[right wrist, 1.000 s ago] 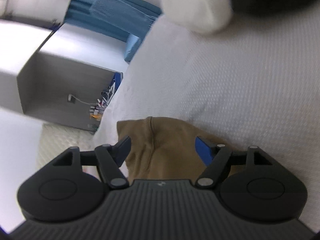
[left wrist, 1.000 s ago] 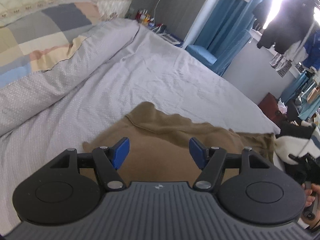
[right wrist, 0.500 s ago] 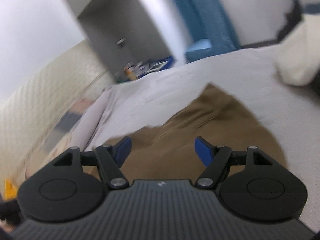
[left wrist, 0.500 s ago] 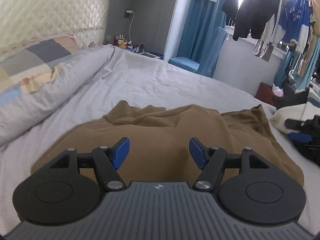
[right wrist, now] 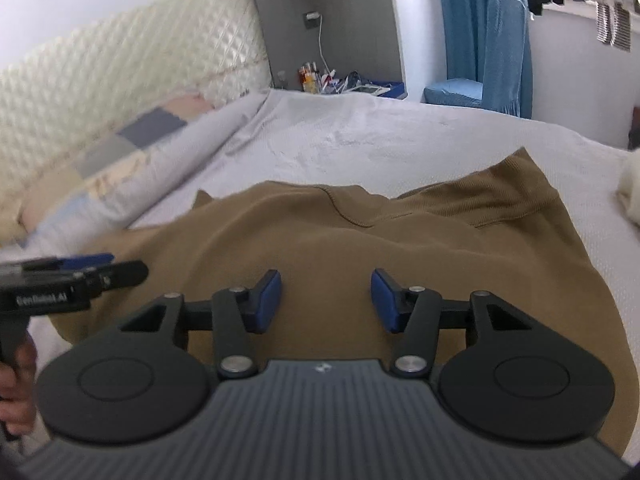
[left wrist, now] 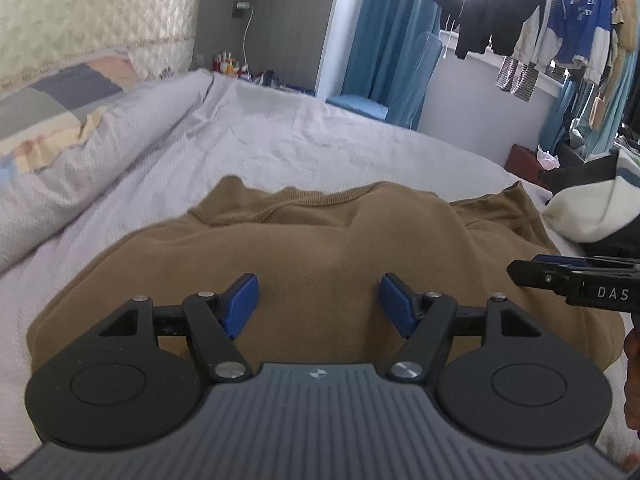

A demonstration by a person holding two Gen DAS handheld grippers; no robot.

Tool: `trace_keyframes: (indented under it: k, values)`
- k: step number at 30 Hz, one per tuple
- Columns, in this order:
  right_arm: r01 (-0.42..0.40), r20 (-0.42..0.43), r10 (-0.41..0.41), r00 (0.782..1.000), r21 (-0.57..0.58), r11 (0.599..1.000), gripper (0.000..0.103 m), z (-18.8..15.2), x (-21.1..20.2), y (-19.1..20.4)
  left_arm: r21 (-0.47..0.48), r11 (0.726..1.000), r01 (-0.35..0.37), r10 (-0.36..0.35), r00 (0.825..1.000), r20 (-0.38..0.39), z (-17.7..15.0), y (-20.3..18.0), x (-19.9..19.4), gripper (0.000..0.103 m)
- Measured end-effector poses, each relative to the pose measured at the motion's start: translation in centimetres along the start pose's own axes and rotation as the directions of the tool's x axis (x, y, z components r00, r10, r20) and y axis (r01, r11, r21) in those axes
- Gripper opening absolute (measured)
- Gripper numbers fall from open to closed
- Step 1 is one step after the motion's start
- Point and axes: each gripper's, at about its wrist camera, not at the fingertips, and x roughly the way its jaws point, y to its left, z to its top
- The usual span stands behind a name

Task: Fold large clothes
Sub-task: 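Hover both open grippers over the flattened brown hoodie, smoothing it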

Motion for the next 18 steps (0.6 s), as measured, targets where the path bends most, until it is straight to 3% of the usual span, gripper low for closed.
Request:
trace_keyframes:
  k: [11,18]
  values:
    - [0.053,-0.053,-0.055,0.997,-0.035,0.998,0.053,-0.5,3.7,0.6,-0.028,1.000,-0.003,0.002,0.999,-0.050,-0.3,0.5,3.9,0.078]
    - [0.062,-0.030,-0.063,0.998,-0.035,0.998,0.053,-0.6,4.2,0.7,-0.007,1.000,0.019,-0.019,0.999,0.048,-1.4,0.5,1.9,0.078]
